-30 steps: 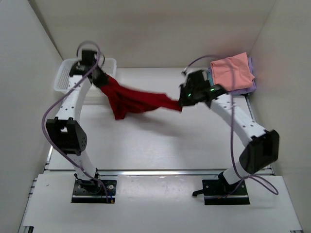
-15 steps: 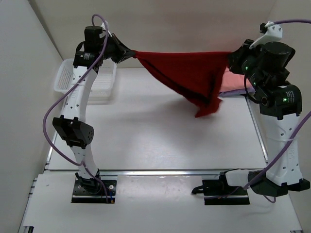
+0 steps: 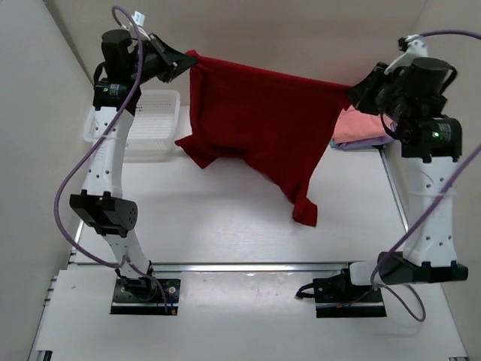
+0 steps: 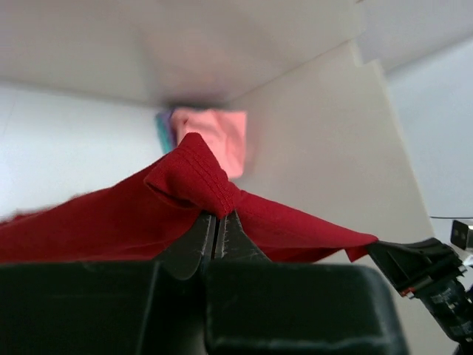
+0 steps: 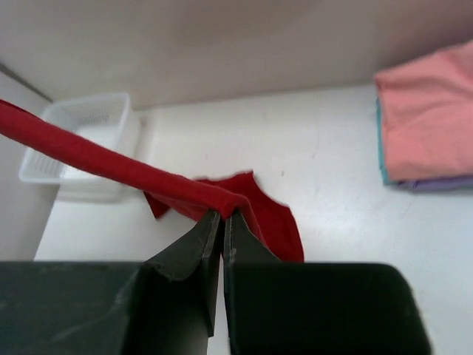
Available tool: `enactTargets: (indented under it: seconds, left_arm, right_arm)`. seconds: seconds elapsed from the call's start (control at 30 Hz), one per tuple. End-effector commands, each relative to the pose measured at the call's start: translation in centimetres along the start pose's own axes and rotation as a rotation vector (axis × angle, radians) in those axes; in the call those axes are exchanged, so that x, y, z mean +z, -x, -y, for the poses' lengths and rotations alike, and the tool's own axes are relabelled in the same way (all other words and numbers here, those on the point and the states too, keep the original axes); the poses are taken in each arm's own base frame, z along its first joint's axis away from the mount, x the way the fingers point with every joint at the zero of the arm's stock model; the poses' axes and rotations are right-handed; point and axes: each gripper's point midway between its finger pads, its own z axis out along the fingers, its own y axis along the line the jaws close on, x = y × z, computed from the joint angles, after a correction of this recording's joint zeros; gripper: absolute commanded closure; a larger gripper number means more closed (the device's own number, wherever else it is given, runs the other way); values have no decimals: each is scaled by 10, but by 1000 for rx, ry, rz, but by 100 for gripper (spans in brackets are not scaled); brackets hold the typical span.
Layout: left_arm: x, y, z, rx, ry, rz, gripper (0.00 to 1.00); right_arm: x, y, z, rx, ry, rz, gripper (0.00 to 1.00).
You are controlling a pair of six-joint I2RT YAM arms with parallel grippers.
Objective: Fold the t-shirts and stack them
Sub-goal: Flatten out the tshirt
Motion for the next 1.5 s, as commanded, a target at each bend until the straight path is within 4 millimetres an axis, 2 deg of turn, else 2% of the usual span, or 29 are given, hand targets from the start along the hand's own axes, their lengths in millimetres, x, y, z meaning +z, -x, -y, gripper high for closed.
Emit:
enactTargets:
  seconds: [0.0,0.03,0.07,0.1,0.13,0.23,0.27,0.3,0.33,0.37,0.4,0.43,0.47,0.5,0.53,0.63,0.67,0.7,0.73,0.83,0.93,0.97,1.0,1.1,1.13,1.17,1.27,1.33,1.47]
  left_arm:
    - [24,-41,-69,-108,133,-126,100]
    - [30,-52,-88,-141,163,-165,100]
    - [37,-63,-99,-160,193,-198,100]
    - [37,-58,-89,-134,184,-187,100]
    - [43,-67,-99,-129,216,-218,100]
    - [41,-34,-64,-40,149,-124,100]
    - [37,-22,-47,-24,105,-82,100]
    - [35,-18,-44,-34,84,-71,100]
    - [28,-5,-29,-32,38,-27,100]
    - [17,11,-13,-28,-6,18,100]
    - [2,28,14,-26,-95,49,100]
    - [-6,34,32,-1,-132,70,100]
    - [-12,41,36,0,-134,93,100]
    - [-25,51,56,32,-164,137,100]
    - [-29,59,63,48,-173,176,100]
    - [-66,72,92,97,-202,290,100]
    - [-69,75,90,99,-187,311,100]
    - [-80,76,99,127,-193,334,100]
    - [-90,76,104,136,-183,350,100]
    - [-103,74,104,152,-151,350,100]
    - [-122,61,122,207,-169,353,100]
    - [-119,57,116,200,-160,342,100]
    - [-126,54,120,202,-163,354,100]
    - [-144,56,132,230,-173,389,100]
    - [-153,60,143,251,-180,413,100]
    - [-156,62,142,258,-167,417,100]
    - [-170,67,155,265,-181,453,100]
    - [-173,76,147,272,-157,477,100]
    - [-161,68,131,248,-128,442,100]
  right_arm:
    - [40,-51,13,50,12,-175,100]
    - [50,-65,14,47,7,-217,100]
    - [55,-71,19,32,-19,-233,100]
    - [59,-69,19,17,-60,-220,100]
    - [59,-66,10,-12,-50,-208,100]
    - [51,-22,7,-83,-105,-59,100]
    - [44,-2,7,-81,-123,2,100]
    - [36,16,9,-72,-143,55,100]
    - [33,29,18,-60,-173,91,100]
    - [20,52,22,-48,-193,159,100]
    - [-4,87,19,-28,-188,279,100]
    - [-18,102,14,-35,-180,333,100]
    - [-29,111,13,-31,-176,372,100]
    - [-33,115,9,-32,-157,389,100]
    - [-40,118,7,-28,-145,407,100]
    - [-51,119,0,-19,-85,422,100]
    - [-56,120,-4,-23,-68,430,100]
    - [-58,120,-5,-24,-65,429,100]
    - [-58,116,-6,-30,-63,415,100]
    - [-73,114,-13,-41,-38,418,100]
    - [-85,111,-20,-51,-9,424,100]
    - [-91,109,-23,-53,8,429,100]
    - [-95,109,-27,-57,23,431,100]
    - [-108,112,-35,-58,61,455,100]
    - [-114,116,-38,-61,69,470,100]
    - [-119,117,-39,-63,68,483,100]
    - [-120,115,-40,-54,81,474,100]
    - [-118,110,-39,-43,89,461,100]
    - [-103,95,-32,-18,91,401,100]
